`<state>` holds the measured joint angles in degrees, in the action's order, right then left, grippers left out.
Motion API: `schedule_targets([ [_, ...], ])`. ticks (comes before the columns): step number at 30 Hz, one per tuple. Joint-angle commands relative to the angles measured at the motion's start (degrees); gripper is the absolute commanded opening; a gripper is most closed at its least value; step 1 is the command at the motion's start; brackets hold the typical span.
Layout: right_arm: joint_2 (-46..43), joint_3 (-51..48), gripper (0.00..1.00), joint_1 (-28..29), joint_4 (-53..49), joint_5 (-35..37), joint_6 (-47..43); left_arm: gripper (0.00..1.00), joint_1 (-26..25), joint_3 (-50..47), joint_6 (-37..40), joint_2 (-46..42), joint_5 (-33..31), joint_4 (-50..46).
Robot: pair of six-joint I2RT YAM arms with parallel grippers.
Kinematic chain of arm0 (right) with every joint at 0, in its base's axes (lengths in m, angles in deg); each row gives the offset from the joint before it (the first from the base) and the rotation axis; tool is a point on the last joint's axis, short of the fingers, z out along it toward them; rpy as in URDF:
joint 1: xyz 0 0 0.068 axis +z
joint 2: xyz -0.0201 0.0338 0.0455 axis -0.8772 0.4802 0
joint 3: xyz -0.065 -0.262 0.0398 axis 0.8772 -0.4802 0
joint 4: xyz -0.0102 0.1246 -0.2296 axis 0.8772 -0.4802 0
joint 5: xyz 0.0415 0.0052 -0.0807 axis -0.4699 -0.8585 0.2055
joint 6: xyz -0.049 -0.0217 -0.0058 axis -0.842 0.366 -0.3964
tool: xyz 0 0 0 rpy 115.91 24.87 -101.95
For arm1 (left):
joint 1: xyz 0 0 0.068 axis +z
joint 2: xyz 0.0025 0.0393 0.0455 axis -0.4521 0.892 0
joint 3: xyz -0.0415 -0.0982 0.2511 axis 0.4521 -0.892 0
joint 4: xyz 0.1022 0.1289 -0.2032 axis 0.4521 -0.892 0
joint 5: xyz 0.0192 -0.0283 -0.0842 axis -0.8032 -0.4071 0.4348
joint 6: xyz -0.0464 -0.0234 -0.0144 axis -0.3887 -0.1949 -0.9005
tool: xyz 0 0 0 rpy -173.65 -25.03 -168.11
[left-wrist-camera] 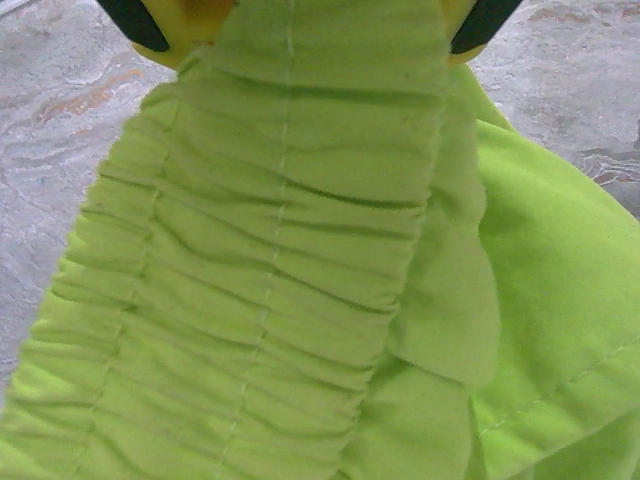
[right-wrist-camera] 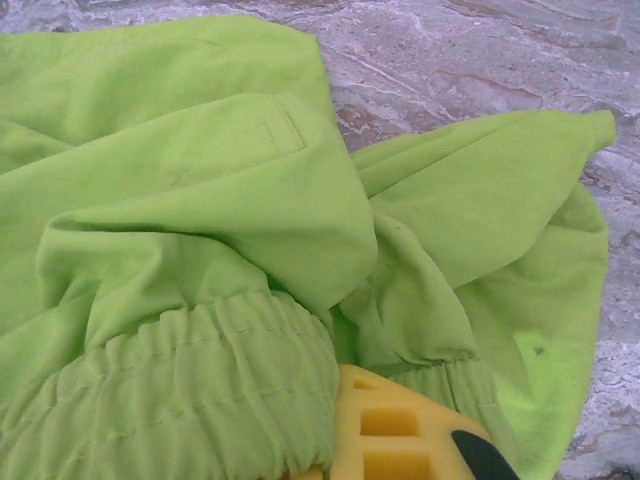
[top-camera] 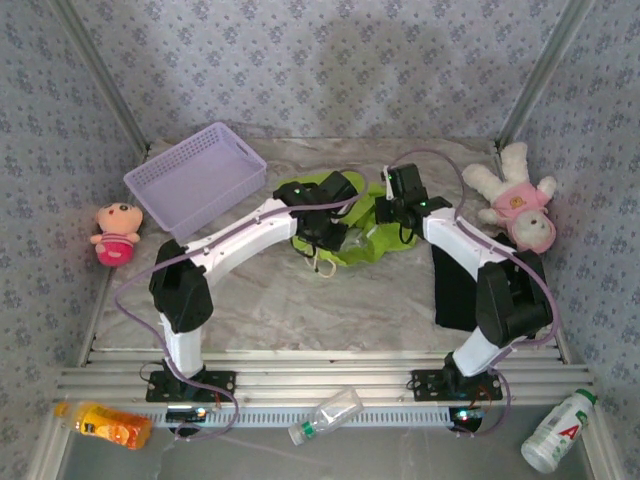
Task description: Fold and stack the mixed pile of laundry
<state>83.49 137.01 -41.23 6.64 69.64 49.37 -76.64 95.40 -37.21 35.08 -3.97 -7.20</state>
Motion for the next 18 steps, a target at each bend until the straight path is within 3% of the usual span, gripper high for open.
schedule_targets([
  [1, -1.61, 5.11, 0.0, -2.36, -3.74, -3.52, -0.62, 0.04, 1.55, 3.92, -0.66, -1.57, -3.38, -4.48],
  [4, -3.48, 11.01, 0.0, -6.28, -7.3, -9.77, 1.11, 0.05, 4.11, 12.24, -0.18, 1.11, -7.94, -9.24],
  [7, -3.83, 20.65, 0.0, -11.63, -10.85, -19.24, 6.96, 0.05, 5.93, 30.05, 3.64, 6.43, -12.63, -15.91],
  [12, -6.65, 36.06, 0.0, -17.03, -11.08, -26.52, 16.1, 0.16, 6.65, 73.81, 11.75, 19.58, -16.37, -25.75],
  [14, -9.23, 37.46, 0.0, -17.81, -10.99, -26.47, 17.3, 0.2, 6.68, 75.74, 12.98, 17.89, -15.58, -22.92],
  [16, -11.92, 35.9, 0.0, -18.33, -12.02, -26.99, 17.91, 0.22, 6.68, 67.5, 13.24, 12.69, -15.09, -17.9],
  [18, -15.6, 30.08, 0.0, -18.5, -12.41, -26.82, 18.25, 0.22, 6.54, 53.16, 12.88, 6.01, -14.3, -11.7],
])
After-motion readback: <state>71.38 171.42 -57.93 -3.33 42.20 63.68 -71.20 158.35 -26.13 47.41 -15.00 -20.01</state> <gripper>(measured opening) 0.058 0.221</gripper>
